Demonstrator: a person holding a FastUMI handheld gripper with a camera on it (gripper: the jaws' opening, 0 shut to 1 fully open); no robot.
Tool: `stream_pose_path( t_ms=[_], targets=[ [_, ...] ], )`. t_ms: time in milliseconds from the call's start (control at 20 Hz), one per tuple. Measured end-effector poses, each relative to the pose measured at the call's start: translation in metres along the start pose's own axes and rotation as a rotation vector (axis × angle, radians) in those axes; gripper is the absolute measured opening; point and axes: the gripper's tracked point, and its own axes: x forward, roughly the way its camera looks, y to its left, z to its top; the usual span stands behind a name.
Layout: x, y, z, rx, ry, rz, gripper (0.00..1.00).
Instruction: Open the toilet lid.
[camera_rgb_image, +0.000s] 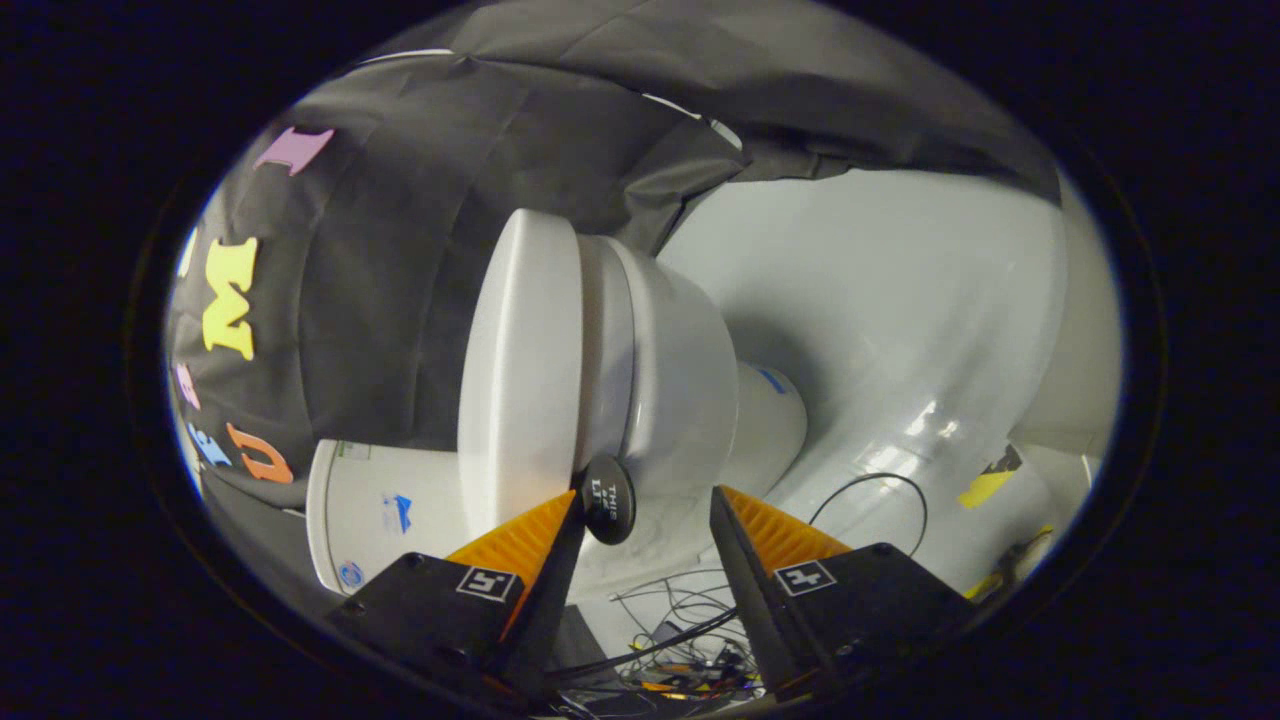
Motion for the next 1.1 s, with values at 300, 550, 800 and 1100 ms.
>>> stream_pose_path(
  t_ms=[300, 550, 800, 1100],
  targets=[
    [0.002, 0.009, 0.006, 0.063, 0.02, 0.056, 0.61],
    [0.006, 0.018, 0.007, 0.136, 0.031, 0.11, 0.29],
    [0.008, 0.023, 0.005, 0.194, 0.027, 0.115, 0.21],
    [0.005, 0.026, 0.004, 0.218, 0.022, 0.104, 0.08]
  ],
)
